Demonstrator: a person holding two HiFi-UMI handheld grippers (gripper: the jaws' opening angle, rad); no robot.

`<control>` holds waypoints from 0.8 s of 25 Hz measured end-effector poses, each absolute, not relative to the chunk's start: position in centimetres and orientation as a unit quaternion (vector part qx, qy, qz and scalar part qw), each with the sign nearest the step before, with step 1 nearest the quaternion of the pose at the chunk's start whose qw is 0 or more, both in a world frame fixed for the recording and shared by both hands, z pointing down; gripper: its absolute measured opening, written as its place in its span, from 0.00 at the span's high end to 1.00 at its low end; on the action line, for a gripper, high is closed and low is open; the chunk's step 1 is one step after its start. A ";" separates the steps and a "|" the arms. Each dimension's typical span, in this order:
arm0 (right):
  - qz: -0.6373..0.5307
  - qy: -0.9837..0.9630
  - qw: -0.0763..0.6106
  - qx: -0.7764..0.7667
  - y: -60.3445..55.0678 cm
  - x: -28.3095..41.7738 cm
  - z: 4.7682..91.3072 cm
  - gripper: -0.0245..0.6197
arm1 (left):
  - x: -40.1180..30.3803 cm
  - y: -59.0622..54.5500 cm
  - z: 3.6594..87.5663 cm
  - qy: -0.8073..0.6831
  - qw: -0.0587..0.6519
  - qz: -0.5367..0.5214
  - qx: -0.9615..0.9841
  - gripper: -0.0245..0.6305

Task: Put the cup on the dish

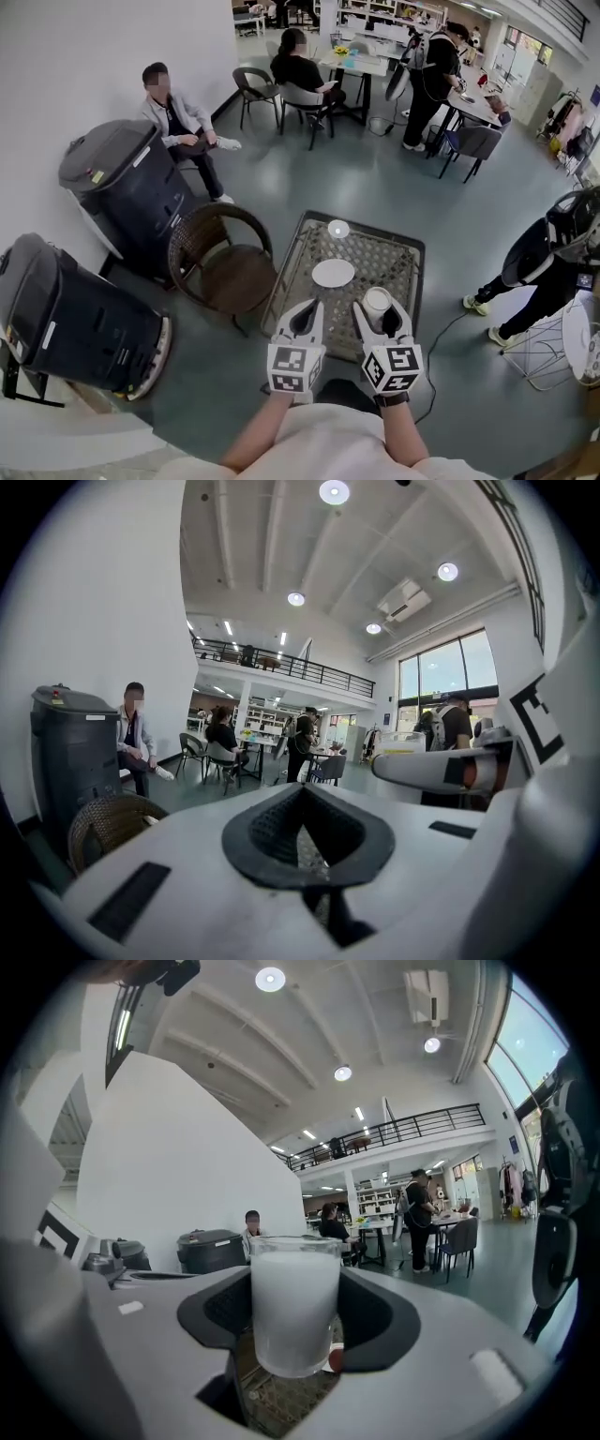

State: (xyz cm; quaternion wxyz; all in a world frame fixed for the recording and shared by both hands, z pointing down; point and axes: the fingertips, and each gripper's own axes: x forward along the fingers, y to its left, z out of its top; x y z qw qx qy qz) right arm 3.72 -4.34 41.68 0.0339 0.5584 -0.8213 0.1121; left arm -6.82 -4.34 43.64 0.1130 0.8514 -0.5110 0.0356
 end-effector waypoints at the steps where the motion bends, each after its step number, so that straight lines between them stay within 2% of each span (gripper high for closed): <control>1: 0.115 -0.822 0.041 0.557 -4.5 3.3 42.2 0.56 | -7.1 -4.6 44.0 -0.509 0.118 0.036 0.852 0.95; 10: 0.076 -0.830 0.077 0.547 -6.9 1.0 45.7 0.56 | -7.6 -8.3 46.5 -0.504 0.131 0.055 0.852 0.95; 20: 0.084 -0.829 0.078 0.548 -11.2 3.8 49.2 0.56 | -4.5 -12.5 49.2 -0.499 0.139 0.069 0.853 0.96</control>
